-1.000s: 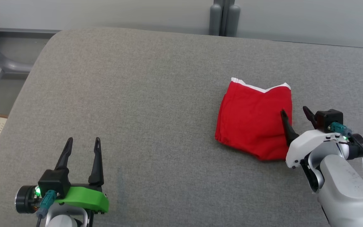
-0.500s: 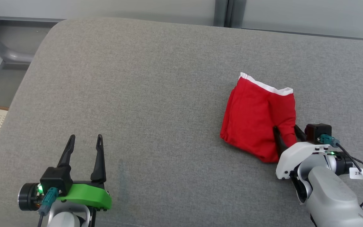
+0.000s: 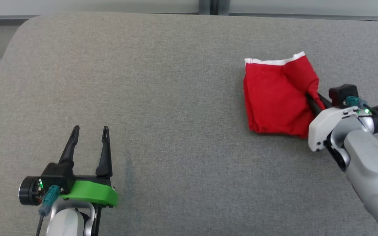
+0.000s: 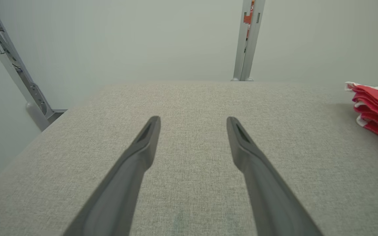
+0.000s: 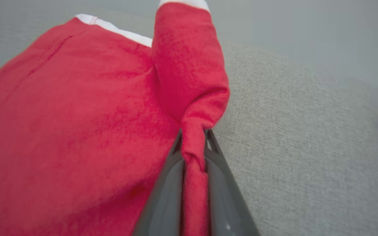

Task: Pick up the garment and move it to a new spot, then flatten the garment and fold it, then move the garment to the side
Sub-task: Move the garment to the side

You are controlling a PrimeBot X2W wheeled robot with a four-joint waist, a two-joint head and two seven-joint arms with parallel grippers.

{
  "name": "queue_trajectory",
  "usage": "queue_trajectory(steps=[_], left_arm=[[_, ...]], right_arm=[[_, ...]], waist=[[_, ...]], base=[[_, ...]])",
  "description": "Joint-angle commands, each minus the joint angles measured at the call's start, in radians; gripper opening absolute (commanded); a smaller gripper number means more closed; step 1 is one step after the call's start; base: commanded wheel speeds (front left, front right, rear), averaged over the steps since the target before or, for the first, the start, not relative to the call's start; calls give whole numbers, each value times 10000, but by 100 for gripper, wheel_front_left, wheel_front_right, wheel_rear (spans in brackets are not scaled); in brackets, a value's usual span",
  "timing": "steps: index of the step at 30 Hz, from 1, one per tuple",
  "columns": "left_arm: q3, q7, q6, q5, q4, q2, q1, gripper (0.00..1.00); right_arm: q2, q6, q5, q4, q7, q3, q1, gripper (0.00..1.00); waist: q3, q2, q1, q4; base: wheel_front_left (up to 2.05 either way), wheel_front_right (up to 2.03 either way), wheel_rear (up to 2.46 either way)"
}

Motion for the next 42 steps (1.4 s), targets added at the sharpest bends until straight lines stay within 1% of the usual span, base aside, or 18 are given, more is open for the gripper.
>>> queue_trajectory(steps=[1, 6, 12, 16, 21, 25, 27, 33, 38, 39, 40, 41, 42], left_arm=[[-13, 2, -46, 39, -83, -9, -260, 100], [-121, 0, -111, 186, -363, 62, -691, 100], [-188, 0, -182, 363, -846, 287, -1110, 100], [-186, 1, -182, 477, -1249, 435, -1224, 100], [-249, 47, -185, 577, -1828, 682, -1086, 100], [-308, 163, -173, 599, -2367, 821, -1076, 100], [-330, 303, -152, 640, -2698, 899, -1037, 100], [-282, 543, -149, 613, -3273, 1116, -993, 100], [-288, 611, -110, 565, -3438, 1201, -932, 100], [-289, 625, -101, 560, -3447, 1220, -945, 100], [-295, 626, -104, 549, -3454, 1224, -966, 100], [-301, 619, -104, 536, -3448, 1229, -998, 100], [-304, 609, -86, 531, -3432, 1232, -1018, 100]], right_arm=[[-357, -24, 126, -191, 122, 245, -296, 0], [-1694, -23, 662, -946, 503, 999, -1063, 0], [-3210, -24, 1428, -1932, 851, 1464, -1759, 0], [-4019, -23, 1959, -2504, 1073, 1562, -2061, 0], [-4822, -24, 2534, -2781, 1268, 1411, -2504, 0], [-5311, -24, 2960, -2714, 1438, 1306, -2737, 0], [-5441, -24, 3063, -2608, 1502, 1316, -2834, 0], [-5606, -25, 3219, -1934, 1424, 1223, -3219, 0], [-5537, -25, 3230, -1369, 1328, 1380, -3542, 0], [-5534, -25, 3102, -1240, 1179, 1406, -3655, 10], [-5550, -25, 2970, -1138, 1015, 1408, -3779, 28], [-5512, -25, 2837, -987, 833, 1406, -3902, 78], [-5441, -25, 2723, -826, 730, 1399, -3990, 100]], waist=[[637, 0, 0, -600], [1507, 0, 0, -1263], [2362, 0, 0, -2072], [2791, 0, 0, -2568], [3322, 0, 0, -3170], [3667, 0, 0, -3378], [3826, 0, 0, -3461], [4112, 0, 0, -3507], [4266, 0, 0, -3440], [4300, 0, 0, -3420], [4326, 0, 0, -3397], [4349, 0, 0, -3370], [4354, 0, 0, -3349]], base=[[0, 0, 0], [0, 0, 0], [0, 0, 0], [0, 0, 0], [0, 0, 0], [0, 0, 0], [0, 0, 0], [0, 0, 0], [0, 0, 0], [0, 0, 0], [0, 0, 0], [0, 0, 0], [0, 0, 0]])
